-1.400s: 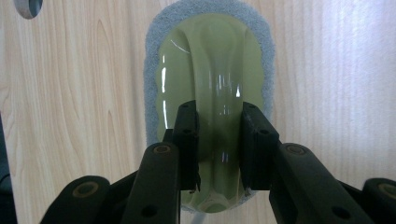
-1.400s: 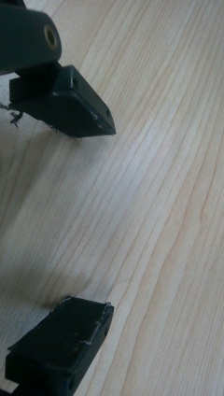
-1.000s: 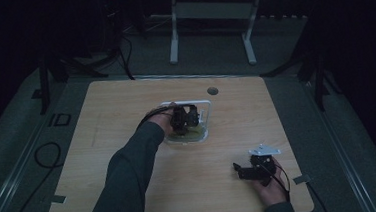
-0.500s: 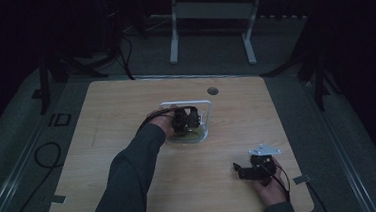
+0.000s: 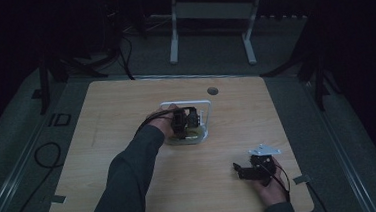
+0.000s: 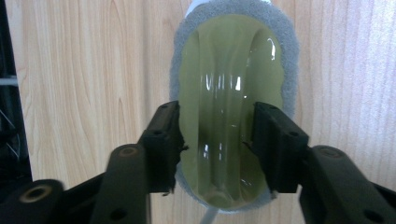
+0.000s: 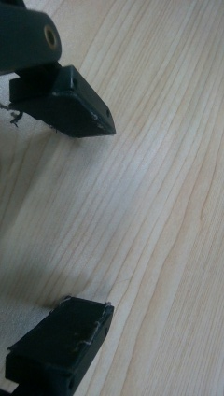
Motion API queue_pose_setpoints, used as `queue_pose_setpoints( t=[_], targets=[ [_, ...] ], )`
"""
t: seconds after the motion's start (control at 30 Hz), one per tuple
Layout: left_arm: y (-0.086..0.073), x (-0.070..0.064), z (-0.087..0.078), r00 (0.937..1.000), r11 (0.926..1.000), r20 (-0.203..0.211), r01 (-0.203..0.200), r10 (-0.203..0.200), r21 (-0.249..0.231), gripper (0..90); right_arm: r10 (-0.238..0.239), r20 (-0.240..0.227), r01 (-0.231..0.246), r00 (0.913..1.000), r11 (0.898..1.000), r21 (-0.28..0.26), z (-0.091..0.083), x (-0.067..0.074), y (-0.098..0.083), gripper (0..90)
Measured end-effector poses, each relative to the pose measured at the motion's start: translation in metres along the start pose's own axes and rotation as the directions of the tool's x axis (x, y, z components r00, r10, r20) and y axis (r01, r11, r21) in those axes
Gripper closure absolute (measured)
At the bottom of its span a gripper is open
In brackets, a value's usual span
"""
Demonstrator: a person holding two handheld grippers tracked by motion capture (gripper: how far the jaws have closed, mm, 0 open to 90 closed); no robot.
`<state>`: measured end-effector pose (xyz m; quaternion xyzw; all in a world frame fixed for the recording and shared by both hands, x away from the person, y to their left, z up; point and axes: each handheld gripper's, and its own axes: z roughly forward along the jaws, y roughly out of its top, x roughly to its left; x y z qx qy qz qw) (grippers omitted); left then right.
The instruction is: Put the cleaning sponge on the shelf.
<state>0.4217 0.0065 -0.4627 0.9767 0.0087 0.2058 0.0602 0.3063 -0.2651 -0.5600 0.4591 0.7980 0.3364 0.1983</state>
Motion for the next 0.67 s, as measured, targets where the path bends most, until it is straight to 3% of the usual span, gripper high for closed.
queue_pose_setpoints(
  t=[0.2,0.47,0.6,0.67],
  targets=[
    [-0.009,-0.004,-0.007,0.9985,0.9985,0.001,0.054,-0.054,-0.002,49.6,-0.001,0.000,0.001,1.0000,1.000,0.000,0.000,0.000,0.000,11.9],
    [-0.020,-0.005,-0.032,0.9931,0.9913,-0.031,0.111,-0.113,-0.071,47.7,0.000,0.000,0.000,1.0000,1.000,0.000,0.000,0.000,0.000,11.9],
    [-0.025,-0.008,-0.046,0.9845,0.9812,-0.060,0.157,-0.165,-0.111,47.0,-0.002,0.001,0.002,1.0000,1.000,-0.001,0.000,0.000,0.000,11.9],
    [-0.029,-0.010,-0.054,0.9773,0.9705,-0.074,0.185,-0.198,-0.154,47.0,-0.001,0.001,0.001,1.0000,1.000,-0.001,0.000,0.000,0.000,11.9]
  ],
)
